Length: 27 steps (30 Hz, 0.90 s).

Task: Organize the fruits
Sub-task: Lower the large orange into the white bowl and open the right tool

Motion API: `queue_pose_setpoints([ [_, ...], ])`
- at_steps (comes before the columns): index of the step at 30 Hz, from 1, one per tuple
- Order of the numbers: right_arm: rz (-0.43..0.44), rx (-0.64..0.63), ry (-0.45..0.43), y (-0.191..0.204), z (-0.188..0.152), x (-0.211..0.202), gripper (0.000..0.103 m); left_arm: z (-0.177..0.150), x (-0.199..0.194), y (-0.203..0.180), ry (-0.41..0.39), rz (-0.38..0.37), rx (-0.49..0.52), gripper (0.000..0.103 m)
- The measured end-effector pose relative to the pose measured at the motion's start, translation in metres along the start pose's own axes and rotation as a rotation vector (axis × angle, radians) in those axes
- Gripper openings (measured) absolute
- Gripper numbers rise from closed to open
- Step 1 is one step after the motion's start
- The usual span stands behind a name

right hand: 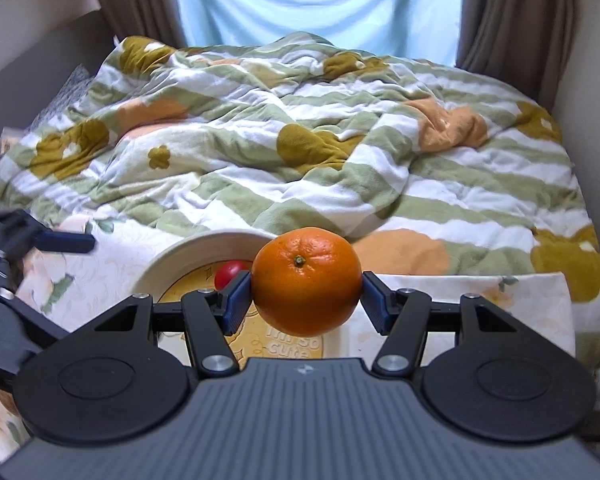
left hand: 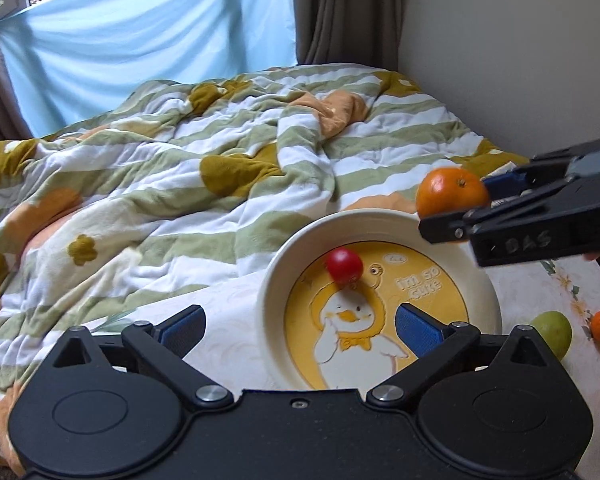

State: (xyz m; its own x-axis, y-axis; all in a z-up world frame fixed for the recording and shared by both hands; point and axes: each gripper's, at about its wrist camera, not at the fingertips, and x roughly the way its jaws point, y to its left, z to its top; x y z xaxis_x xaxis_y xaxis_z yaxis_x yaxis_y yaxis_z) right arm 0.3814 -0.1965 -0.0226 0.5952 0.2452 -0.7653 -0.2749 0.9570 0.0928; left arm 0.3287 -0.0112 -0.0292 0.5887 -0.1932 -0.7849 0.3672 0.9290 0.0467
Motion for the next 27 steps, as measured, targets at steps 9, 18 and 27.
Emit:
queue_pose_setpoints([
  [9, -0.004, -0.087, 0.013, 0.019, -0.020, 0.037, 0.074, -0.021, -0.027, 0.009, -0.009, 0.009, -0.061, 0.103],
  [18, 0.007, -0.140, 0.029, 0.031, -0.029, 0.055, 0.075, -0.034, -0.030, 0.011, 0.005, 0.008, -0.079, 0.103],
  [27, -0.096, -0.184, -0.070, 0.040, -0.024, 0.029, 0.103, -0.041, -0.049, 0.013, -0.011, 0.041, -0.112, 0.103],
])
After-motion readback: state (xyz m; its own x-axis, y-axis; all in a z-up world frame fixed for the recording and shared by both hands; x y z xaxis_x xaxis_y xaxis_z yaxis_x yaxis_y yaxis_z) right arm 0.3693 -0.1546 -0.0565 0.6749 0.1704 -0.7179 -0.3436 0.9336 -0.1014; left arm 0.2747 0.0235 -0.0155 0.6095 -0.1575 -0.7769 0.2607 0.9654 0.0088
